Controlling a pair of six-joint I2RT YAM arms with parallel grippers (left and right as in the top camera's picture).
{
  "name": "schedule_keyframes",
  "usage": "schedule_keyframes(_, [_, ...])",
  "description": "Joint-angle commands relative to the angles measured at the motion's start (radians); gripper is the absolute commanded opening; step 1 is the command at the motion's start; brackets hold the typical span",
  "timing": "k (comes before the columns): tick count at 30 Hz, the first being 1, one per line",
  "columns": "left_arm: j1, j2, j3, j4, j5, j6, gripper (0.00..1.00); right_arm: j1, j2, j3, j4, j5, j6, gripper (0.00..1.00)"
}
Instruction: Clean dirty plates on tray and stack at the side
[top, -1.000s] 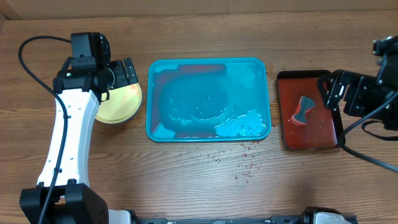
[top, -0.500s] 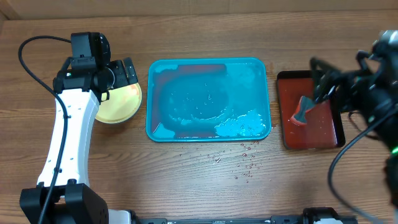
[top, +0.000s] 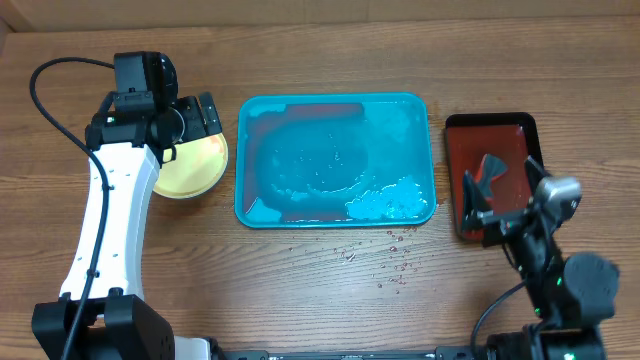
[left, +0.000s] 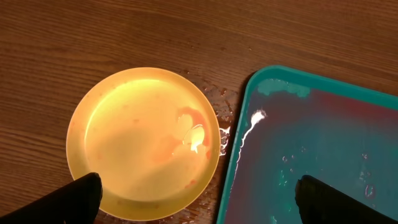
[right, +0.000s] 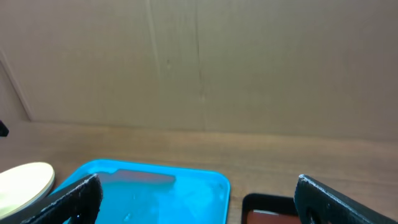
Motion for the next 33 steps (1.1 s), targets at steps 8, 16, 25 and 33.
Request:
schedule_keyframes(8, [-0.001, 0.003, 0.008, 0.001, 0.007, -0.002, 1.0, 0.007, -0.261, -0.276, 0.112, 0.118, 0.01, 1.0])
schedule_keyframes(16, [-0.001, 0.003, 0.008, 0.001, 0.007, -0.002, 1.0, 0.007, -0.362, -0.403, 0.118, 0.124, 0.01, 1.0])
schedule_keyframes(25, [-0.001, 0.003, 0.008, 0.001, 0.007, -0.002, 1.0, 0.021, -0.361, -0.402, 0.035, 0.113, 0.014, 1.0])
schedule_keyframes(33, [-0.001, 0.003, 0.008, 0.001, 0.007, -0.002, 1.0, 0.021, -0.36, -0.402, 0.035, 0.113, 0.013, 1.0])
